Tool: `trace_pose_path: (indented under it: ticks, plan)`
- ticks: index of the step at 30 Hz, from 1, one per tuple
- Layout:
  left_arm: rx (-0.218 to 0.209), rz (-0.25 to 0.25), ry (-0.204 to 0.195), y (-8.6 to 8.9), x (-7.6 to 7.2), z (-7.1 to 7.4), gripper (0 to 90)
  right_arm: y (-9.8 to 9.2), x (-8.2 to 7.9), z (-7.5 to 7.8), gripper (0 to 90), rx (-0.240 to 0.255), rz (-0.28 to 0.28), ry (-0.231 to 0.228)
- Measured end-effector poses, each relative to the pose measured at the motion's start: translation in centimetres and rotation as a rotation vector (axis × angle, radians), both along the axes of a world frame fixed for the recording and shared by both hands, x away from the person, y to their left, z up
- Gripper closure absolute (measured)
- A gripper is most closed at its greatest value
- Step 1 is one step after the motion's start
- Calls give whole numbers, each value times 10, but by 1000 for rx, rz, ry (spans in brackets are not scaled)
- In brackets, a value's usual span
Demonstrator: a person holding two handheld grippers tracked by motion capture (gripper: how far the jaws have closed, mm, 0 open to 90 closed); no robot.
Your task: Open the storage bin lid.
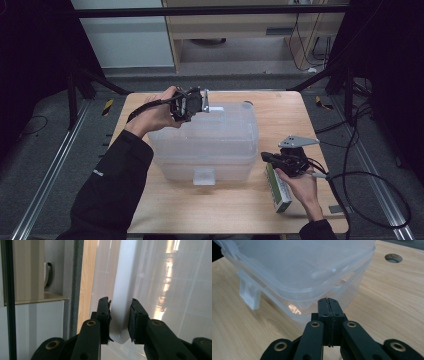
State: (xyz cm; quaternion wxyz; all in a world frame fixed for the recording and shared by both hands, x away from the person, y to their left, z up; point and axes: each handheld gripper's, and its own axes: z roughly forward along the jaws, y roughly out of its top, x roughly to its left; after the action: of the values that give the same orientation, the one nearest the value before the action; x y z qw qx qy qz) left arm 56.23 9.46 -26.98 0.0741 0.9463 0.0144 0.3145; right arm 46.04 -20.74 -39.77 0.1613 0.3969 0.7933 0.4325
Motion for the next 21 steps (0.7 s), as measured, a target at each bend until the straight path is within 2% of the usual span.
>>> trace_pose_path:
  ticks: [6, 7, 10, 14, 21]
  plan:
    - [-30, 8, 3, 2, 5, 2, 725, 3, 1, -2, 900, 0, 6, 12]
    - [-19, 6, 1, 1, 7, 4, 725, 4, 1, -3, 900, 3, 8, 11]
    - [-24, 11, 1, 1, 8, 4, 723, 5, 2, -4, 900, 9, 11, 7]
    - [-50, 28, 11, 2, 12, 5, 719, 10, 3, -4, 900, 16, 19, 8]
    - [-57, 30, 13, 3, 15, 7, 715, 13, 4, -1, 900, 36, 21, -14]
